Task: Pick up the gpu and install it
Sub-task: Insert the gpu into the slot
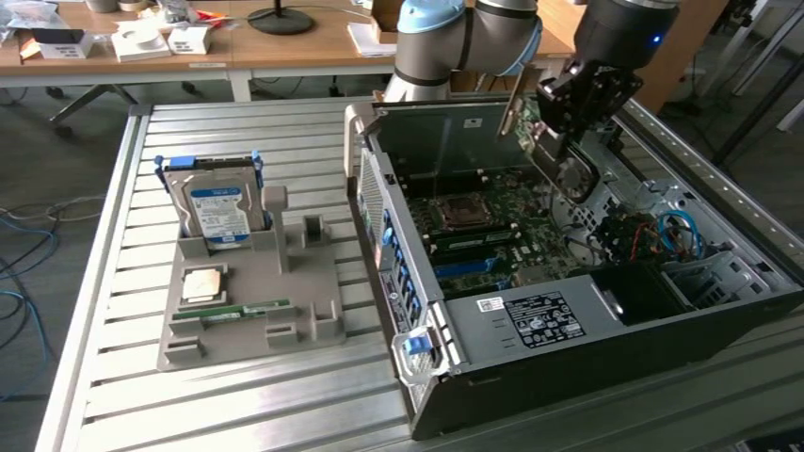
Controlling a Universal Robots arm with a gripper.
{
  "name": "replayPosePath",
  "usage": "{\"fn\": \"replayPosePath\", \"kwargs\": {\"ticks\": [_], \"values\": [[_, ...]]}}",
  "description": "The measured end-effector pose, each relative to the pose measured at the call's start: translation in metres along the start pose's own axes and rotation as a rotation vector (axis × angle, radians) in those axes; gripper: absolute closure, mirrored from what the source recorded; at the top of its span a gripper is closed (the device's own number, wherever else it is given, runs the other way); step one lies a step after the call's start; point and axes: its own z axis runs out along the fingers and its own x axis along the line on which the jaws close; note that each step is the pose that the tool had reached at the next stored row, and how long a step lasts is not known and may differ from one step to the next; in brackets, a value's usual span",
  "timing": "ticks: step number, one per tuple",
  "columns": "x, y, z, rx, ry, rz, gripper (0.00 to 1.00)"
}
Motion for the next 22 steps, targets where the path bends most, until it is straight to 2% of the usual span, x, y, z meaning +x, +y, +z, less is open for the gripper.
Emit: {"fn": "replayPosePath", "kwargs": {"ticks": [14, 22], "values": [[0.0003, 0.0000, 0.0007, 0.0039, 0.0139, -0.252, 0.74], [0.0006, 0.0000, 0.0010, 0.0106, 0.0229, -0.389, 0.74]]}}
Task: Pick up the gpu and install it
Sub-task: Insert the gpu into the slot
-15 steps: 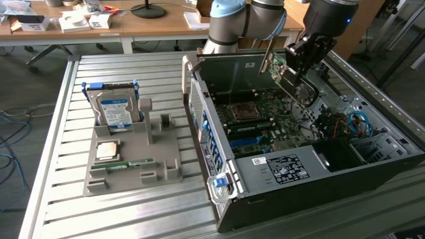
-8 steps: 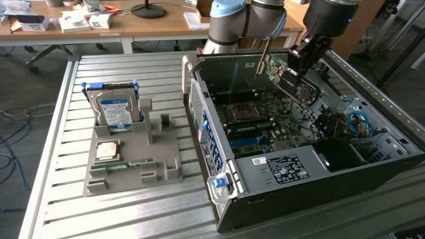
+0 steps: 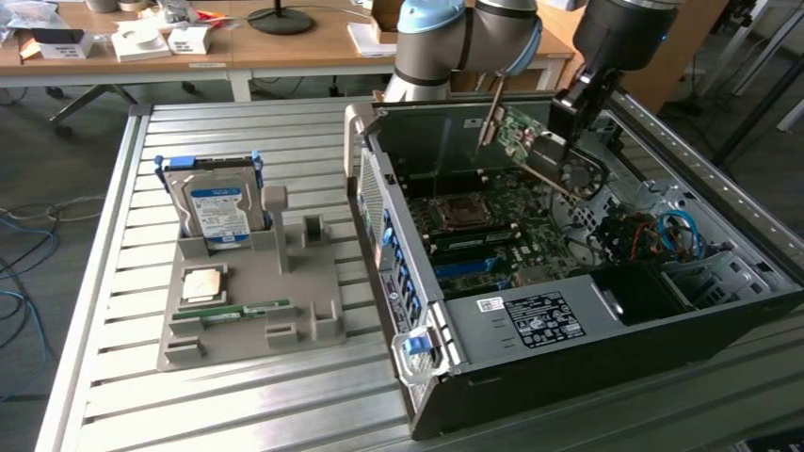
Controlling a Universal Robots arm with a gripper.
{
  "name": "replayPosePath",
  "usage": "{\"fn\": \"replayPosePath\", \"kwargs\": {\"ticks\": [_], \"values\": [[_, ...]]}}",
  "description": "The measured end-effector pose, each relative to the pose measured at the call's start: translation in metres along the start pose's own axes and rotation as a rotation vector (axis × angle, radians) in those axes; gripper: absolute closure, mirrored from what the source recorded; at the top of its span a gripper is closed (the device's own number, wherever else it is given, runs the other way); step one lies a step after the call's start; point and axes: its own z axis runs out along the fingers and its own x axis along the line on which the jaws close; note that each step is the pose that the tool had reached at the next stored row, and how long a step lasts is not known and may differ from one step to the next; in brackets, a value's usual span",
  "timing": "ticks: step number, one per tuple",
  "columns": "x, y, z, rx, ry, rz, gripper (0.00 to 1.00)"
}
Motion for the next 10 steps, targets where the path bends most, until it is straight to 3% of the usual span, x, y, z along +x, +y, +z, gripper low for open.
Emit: {"fn": "replayPosePath", "kwargs": {"ticks": [10], "values": [[0.0006, 0.0004, 0.0006, 0.0108, 0.0131, -0.164, 0.74]]}}
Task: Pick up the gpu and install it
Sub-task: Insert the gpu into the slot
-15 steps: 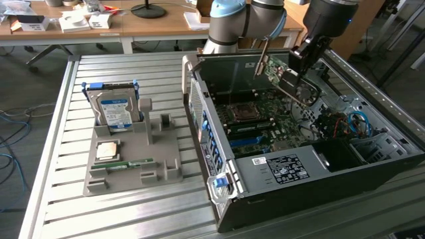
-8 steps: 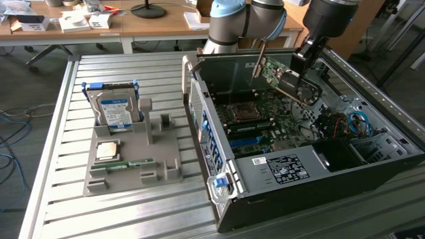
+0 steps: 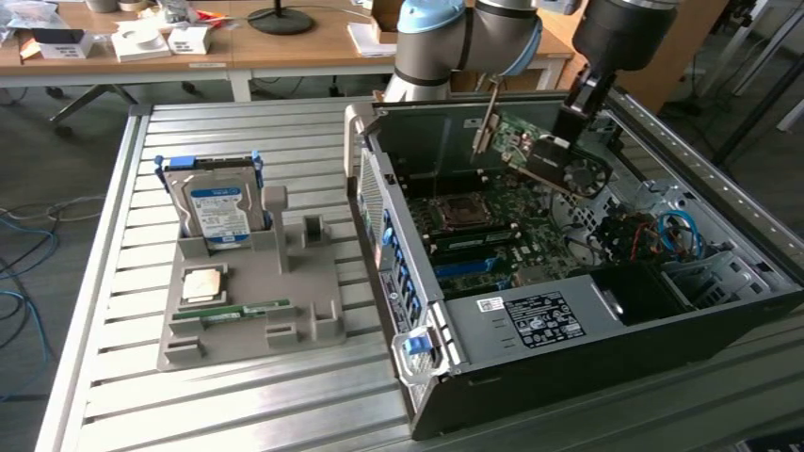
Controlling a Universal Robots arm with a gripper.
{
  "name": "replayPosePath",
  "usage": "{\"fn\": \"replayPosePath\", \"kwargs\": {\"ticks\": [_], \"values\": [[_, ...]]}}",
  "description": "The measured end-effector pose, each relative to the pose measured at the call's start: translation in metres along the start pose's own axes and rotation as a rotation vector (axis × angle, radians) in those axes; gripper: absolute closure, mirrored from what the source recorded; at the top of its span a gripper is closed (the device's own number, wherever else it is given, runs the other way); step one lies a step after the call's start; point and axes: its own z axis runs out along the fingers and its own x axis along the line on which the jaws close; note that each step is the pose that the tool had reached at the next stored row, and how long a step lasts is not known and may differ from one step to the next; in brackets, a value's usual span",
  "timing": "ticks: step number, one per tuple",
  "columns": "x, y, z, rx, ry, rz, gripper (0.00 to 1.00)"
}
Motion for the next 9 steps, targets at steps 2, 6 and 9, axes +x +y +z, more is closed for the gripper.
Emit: {"fn": "replayPosePath", "kwargs": {"ticks": [2, 6, 9], "values": [[0.0002, 0.0001, 0.0001, 0.0027, 0.0031, -0.031, 0.74], [0.0004, 0.0004, 0.0003, 0.0084, 0.0095, -0.095, 0.74], [0.0006, 0.0005, 0.0004, 0.0119, 0.0135, -0.143, 0.74]]}}
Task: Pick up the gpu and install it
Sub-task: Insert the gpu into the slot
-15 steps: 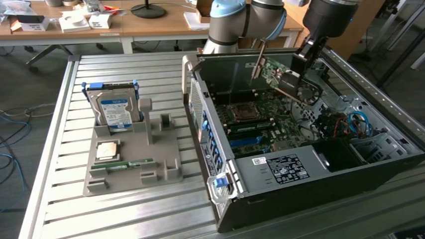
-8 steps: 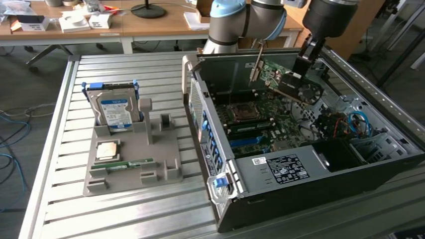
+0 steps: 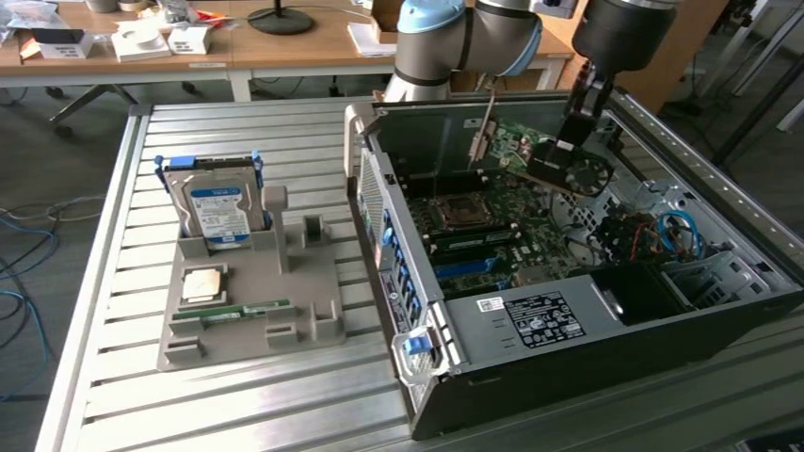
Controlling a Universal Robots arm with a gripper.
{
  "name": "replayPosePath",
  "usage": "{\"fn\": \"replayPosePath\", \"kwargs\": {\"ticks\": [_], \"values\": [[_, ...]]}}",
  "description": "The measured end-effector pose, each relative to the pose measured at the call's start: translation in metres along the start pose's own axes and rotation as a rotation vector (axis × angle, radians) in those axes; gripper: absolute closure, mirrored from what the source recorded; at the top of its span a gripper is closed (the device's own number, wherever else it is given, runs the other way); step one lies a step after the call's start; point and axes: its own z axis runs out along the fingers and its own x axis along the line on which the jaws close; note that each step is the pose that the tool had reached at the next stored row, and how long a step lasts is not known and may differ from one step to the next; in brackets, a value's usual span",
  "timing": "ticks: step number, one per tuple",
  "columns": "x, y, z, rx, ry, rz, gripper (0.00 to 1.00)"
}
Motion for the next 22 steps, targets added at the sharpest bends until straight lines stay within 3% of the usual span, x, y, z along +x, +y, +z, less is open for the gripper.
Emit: {"fn": "replayPosePath", "kwargs": {"ticks": [22], "values": [[0.0009, 0.0011, 0.0006, 0.0269, 0.0310, -0.356, 0.74]]}}
